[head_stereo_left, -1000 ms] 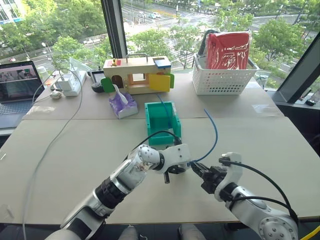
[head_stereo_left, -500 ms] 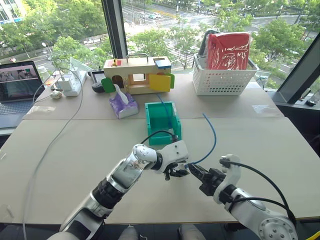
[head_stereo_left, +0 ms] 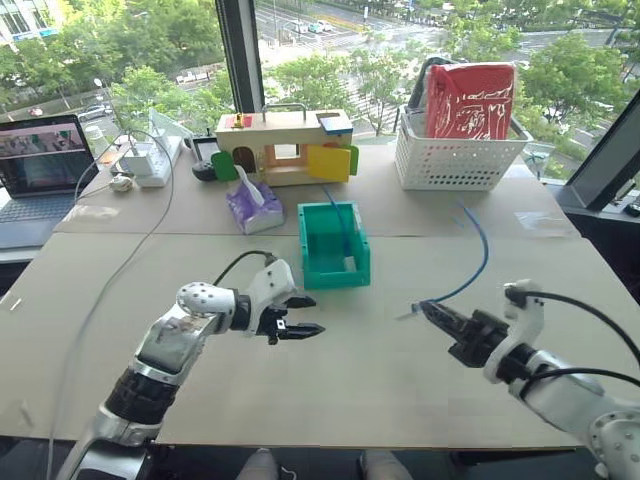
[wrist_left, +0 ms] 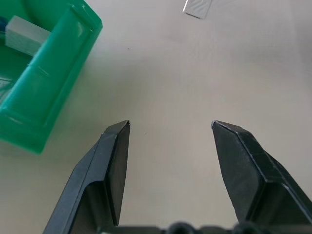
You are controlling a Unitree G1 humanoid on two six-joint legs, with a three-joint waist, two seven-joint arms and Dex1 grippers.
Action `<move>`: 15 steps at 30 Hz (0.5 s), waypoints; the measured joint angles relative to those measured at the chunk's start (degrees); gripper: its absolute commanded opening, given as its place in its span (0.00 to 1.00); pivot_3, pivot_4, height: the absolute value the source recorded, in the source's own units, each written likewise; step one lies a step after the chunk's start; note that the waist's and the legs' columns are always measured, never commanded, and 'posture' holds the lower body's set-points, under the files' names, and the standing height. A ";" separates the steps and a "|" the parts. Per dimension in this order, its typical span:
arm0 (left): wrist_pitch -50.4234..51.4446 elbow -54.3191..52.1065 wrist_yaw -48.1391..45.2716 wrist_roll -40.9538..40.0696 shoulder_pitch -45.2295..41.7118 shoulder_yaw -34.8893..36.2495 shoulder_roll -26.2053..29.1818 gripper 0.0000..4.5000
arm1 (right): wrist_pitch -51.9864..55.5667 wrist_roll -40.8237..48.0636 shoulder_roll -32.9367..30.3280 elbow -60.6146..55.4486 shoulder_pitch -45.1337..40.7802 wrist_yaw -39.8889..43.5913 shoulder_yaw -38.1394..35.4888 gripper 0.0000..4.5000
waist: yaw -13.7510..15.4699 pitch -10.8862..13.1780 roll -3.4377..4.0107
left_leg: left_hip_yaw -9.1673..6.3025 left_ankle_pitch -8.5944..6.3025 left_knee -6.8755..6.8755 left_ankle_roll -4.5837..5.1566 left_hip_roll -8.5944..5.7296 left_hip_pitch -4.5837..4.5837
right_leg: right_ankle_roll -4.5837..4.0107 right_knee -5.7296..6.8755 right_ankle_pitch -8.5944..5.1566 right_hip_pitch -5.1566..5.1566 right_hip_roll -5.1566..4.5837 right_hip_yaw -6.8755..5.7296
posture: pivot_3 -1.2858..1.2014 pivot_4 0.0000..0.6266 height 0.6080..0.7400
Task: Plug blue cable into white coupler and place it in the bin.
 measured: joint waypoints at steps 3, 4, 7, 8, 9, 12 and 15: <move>-3.33 0.99 -1.43 -2.20 3.87 3.45 1.55 0.64 | 2.03 3.36 -5.55 3.13 -7.65 5.17 -0.27 0.00 | -0.75 0.08 0.04 | 0.03 0.00 0.00 0.01 0.01 0.03 | -0.09 0.05 0.05 0.00 0.00 0.02 | 0.52 0.24 1.00; -3.66 0.99 -1.40 -2.92 4.17 4.06 1.34 0.64 | 2.34 3.86 -6.65 3.87 -10.29 6.31 -0.10 0.00 | -0.72 0.13 0.00 | 0.01 0.01 0.00 0.02 0.01 0.02 | -0.07 0.06 0.05 0.00 0.01 -0.01 | 0.52 0.24 1.00; -4.34 0.77 0.00 -4.54 4.87 6.28 0.67 0.64 | 4.14 2.99 -7.54 7.73 -20.46 9.60 3.38 0.00 | -0.75 0.14 -0.03 | 0.00 0.03 0.01 0.04 0.02 0.03 | -0.04 0.04 0.04 0.01 0.03 -0.01 | 0.52 0.24 1.00; -4.50 0.59 0.81 -4.89 5.02 6.79 0.52 0.64 | 4.78 0.36 -7.61 9.47 -24.23 11.62 5.86 0.00 | -0.83 0.15 -0.03 | 0.00 0.03 0.01 0.04 0.03 0.03 | -0.04 0.04 0.04 0.00 0.03 -0.02 | 0.52 0.24 1.00; -4.62 0.44 1.24 -4.95 5.33 7.15 0.50 0.64 | 5.32 -2.10 -7.58 10.97 -27.16 13.39 8.09 0.00 | -0.90 0.15 -0.03 | 0.00 0.03 0.01 0.03 0.03 0.04 | -0.05 0.04 0.05 -0.01 0.03 -0.02 | 0.52 0.24 1.00; -5.29 -0.28 2.49 -4.95 6.39 7.52 0.37 0.64 | 6.63 -11.17 -5.98 18.14 -35.48 19.77 14.72 0.00 | -0.94 0.15 -0.03 | -0.01 0.03 0.01 0.04 0.03 -0.03 | -0.32 0.04 0.21 -0.07 0.03 -0.04 | 0.52 0.24 1.00; -5.90 -0.73 4.16 -4.83 7.65 7.98 0.35 0.64 | 5.17 -24.78 -3.45 27.27 -44.68 28.72 24.36 0.00 | -0.99 0.19 0.01 | 0.00 0.03 0.01 0.04 0.01 -0.08 | -0.42 0.02 0.27 -0.13 0.02 -0.03 | 0.52 0.24 1.00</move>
